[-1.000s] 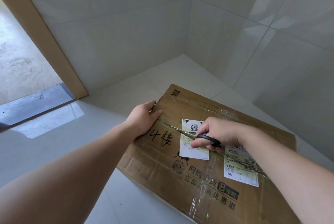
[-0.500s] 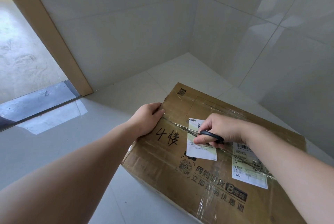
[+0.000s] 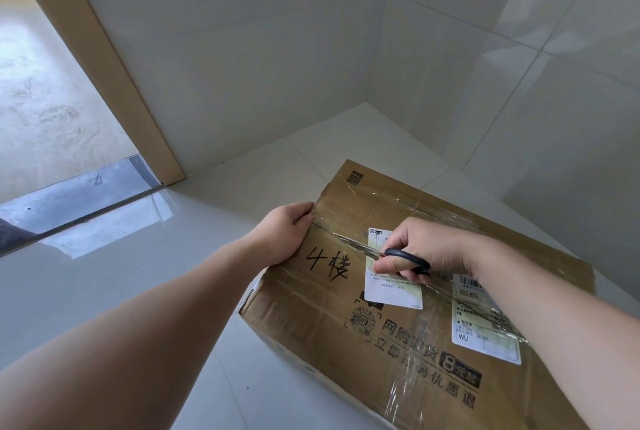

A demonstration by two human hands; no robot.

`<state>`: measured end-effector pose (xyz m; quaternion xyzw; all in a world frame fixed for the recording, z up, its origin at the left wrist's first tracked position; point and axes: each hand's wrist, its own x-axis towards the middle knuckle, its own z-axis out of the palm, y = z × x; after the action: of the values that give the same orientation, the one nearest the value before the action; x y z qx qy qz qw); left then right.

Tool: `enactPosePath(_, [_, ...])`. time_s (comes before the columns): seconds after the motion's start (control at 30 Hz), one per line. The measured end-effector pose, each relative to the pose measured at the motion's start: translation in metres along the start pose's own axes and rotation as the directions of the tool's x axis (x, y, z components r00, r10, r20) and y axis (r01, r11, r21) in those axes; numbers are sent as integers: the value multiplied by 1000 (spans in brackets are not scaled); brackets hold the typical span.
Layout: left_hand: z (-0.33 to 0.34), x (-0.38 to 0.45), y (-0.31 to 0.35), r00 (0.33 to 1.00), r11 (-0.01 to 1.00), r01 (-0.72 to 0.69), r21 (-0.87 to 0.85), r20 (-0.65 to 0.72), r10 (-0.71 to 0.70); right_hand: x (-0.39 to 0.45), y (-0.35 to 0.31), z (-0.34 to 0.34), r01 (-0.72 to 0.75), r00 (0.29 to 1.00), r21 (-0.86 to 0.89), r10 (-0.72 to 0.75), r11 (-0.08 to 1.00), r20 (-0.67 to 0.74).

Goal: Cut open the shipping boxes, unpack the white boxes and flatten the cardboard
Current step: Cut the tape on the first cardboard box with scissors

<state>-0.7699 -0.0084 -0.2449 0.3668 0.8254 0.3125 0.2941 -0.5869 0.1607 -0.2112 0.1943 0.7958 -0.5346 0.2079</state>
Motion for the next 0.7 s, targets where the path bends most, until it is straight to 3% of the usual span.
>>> enactPosePath(0.17, [1, 1, -2, 999, 996, 37, -76, 40, -34, 6, -6, 1, -7, 1000, 27, 7, 1000, 5])
enactPosePath(0.3, [0, 0, -5, 996, 985, 59, -163, 82, -46, 10, -3, 1, 17, 1000, -61, -19, 998, -18])
enactPosePath(0.47, [-1, -1, -8, 996, 985, 44, -169, 89, -29, 14, -7, 3, 76, 996, -37, -78, 996, -35])
enactPosePath(0.7, [-2, 1, -9, 994, 982, 41, -184, 110, -20, 14, -19, 1, -41, 998, -30, 42, 999, 51])
